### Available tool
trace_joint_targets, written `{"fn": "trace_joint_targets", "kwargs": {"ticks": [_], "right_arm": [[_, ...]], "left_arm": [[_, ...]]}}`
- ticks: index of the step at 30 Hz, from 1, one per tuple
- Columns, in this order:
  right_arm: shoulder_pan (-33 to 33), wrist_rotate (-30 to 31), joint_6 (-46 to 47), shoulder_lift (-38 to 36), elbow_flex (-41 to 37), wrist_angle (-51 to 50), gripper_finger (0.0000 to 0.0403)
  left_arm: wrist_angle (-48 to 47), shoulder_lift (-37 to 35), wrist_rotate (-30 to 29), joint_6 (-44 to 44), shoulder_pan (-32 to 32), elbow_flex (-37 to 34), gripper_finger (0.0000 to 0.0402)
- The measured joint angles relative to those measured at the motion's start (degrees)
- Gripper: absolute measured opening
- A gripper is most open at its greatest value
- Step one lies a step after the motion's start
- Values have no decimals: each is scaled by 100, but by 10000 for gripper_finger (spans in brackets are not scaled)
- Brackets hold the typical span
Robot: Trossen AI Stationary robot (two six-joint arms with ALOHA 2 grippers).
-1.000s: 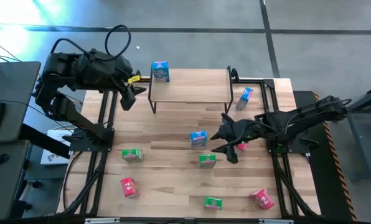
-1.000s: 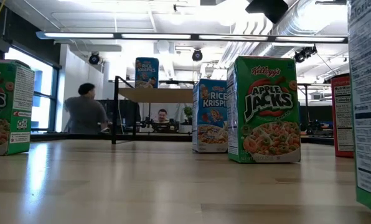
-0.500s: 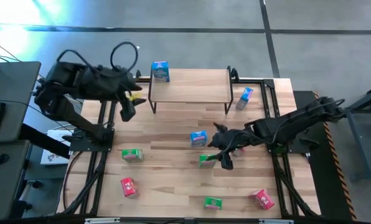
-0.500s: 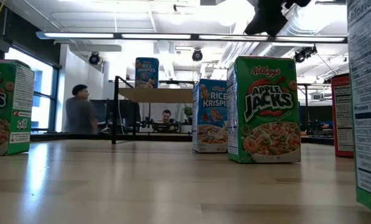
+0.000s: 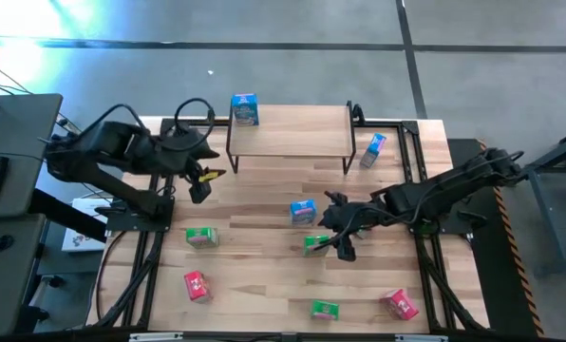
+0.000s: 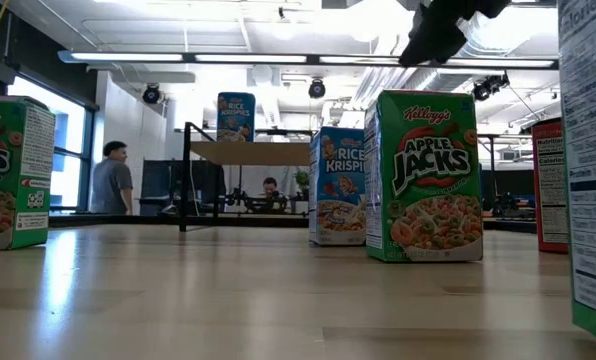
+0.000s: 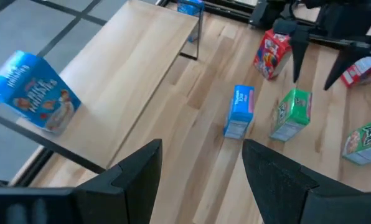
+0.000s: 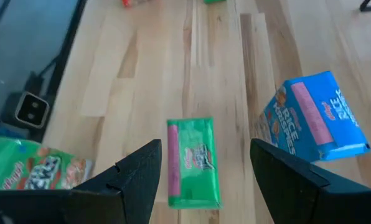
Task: Stack cereal on shelf
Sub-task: Put the top right green cereal box on the shelf
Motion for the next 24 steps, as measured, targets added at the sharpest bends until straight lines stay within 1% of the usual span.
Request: {"fn": "trace_joint_targets", "kwargs": {"ticks": [6,11,14,17,24], "right_arm": [[11,-26,1,270,0,-77,239],[9,-97,-31,475,0,-66,239],[11,-280,7,535,-2,-33,239],[24,-278,9,551,-4,-53,239],[22,-273,-4,771,-4,-126,239]], "left_arm": [[767,-488,2,-91,-168,-1010,214],[1075,-755,2,-338,-253,-1602,214],[1097,-843,2,-525,-290,-1822,214],[1100,-892,2,-632,-290,-1965,214],[1163,-893,0,-546,-290,-1975,214]]}}
